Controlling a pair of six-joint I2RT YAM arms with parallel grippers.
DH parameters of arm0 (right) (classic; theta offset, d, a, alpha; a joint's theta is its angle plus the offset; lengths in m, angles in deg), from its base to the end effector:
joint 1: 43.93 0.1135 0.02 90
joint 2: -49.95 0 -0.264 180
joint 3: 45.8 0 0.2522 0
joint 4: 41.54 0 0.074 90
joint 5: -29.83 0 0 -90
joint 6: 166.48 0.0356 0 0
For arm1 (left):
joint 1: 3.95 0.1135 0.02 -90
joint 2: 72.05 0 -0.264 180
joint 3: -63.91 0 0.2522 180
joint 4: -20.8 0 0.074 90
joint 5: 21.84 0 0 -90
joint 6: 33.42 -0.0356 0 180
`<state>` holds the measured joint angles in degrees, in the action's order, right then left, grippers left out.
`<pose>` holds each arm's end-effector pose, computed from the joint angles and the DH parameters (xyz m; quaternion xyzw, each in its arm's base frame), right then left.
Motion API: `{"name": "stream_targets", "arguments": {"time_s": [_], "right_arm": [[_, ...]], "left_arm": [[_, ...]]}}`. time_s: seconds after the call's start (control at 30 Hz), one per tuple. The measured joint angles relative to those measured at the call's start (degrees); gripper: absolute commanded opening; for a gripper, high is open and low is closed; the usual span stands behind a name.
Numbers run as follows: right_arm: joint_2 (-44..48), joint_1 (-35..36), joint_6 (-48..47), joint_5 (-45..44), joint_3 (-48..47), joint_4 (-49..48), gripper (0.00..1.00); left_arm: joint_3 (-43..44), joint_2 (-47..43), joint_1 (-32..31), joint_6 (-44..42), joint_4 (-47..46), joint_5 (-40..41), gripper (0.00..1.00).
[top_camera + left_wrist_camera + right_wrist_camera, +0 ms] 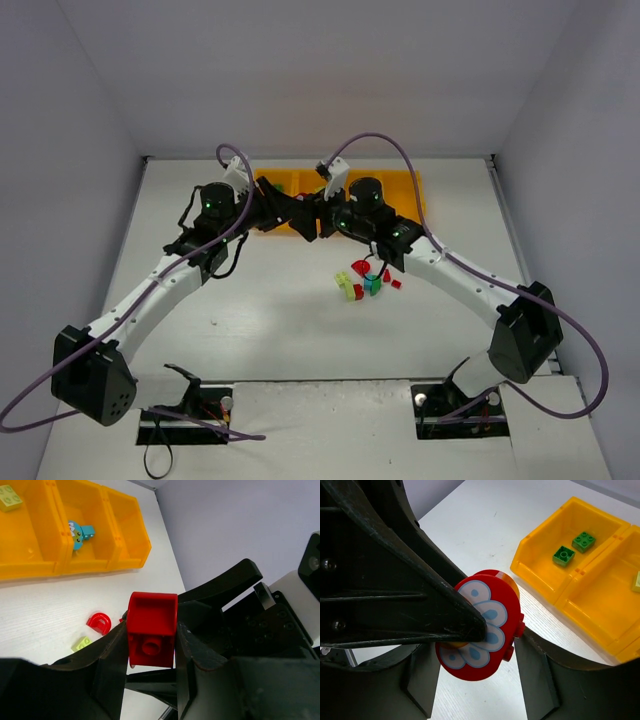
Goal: Sort the legos into containers by color
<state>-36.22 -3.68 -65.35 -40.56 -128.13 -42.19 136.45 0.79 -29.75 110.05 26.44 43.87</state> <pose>0.2681 0.2426 0.3540 -0.2932 0.6635 0.4050 0.5565 0.2639 -0.1438 0.3534 -0.0369 0.7388 -0.5379 0.4044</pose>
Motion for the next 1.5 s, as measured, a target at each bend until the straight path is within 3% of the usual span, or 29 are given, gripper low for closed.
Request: {"name": "stream_targets", "arguments": {"time_s": [0.27, 0.4, 0.5, 0.57, 0.63, 0.77, 0.87, 1.0, 1.23, 1.5], "right_arm": [[0.04, 0.48, 0.42, -0.57, 2.58, -2.69, 0.41], [0.52, 0.90, 0.22, -1.11, 3.54, -3.04, 0.20], [1.20, 1.11, -0.48, -1.66, 3.78, -3.04, 0.10], [1.68, 1.29, -1.01, -1.88, 3.96, -3.02, 0.00], [2.12, 1.51, -1.73, -2.25, 4.31, -3.02, 0.00], [2.60, 1.66, -3.13, -2.38, 5.09, -2.97, 0.00], [2.67, 1.86, -3.96, -2.45, 5.73, -2.97, 0.00], [2.86, 1.92, -5.29, -2.75, 6.67, -2.95, 0.00], [3.10, 0.31, -6.82, -6.91, 7.87, -2.01, 0.00], [3.17, -1.79, -7.72, -9.29, 8.00, -1.09, 0.00]], "left_arm": [[-1.64, -0.57, -0.39, 0.81, -0.66, 0.39, 0.00], [-2.45, -1.16, -0.52, 0.79, -0.63, 0.44, 0.00], [-2.45, -1.62, -0.79, 0.70, -0.57, 0.57, 0.00], [-2.45, -2.01, -0.87, 0.50, -0.46, 0.63, 0.07], [-2.45, -2.34, -0.90, 0.13, -0.13, 0.61, 0.09], [-2.45, -2.56, -1.25, -0.81, 0.72, 0.81, 0.26], [-2.45, -2.60, -1.27, -1.62, 1.90, 0.81, 0.34], [-2.45, -2.62, -1.53, -2.75, 3.48, 1.09, 0.36], [-2.45, -3.28, -1.44, -4.87, 6.43, 2.43, 0.59], [-1.62, -3.76, -1.36, -7.48, 9.66, 4.63, 0.63]]}}
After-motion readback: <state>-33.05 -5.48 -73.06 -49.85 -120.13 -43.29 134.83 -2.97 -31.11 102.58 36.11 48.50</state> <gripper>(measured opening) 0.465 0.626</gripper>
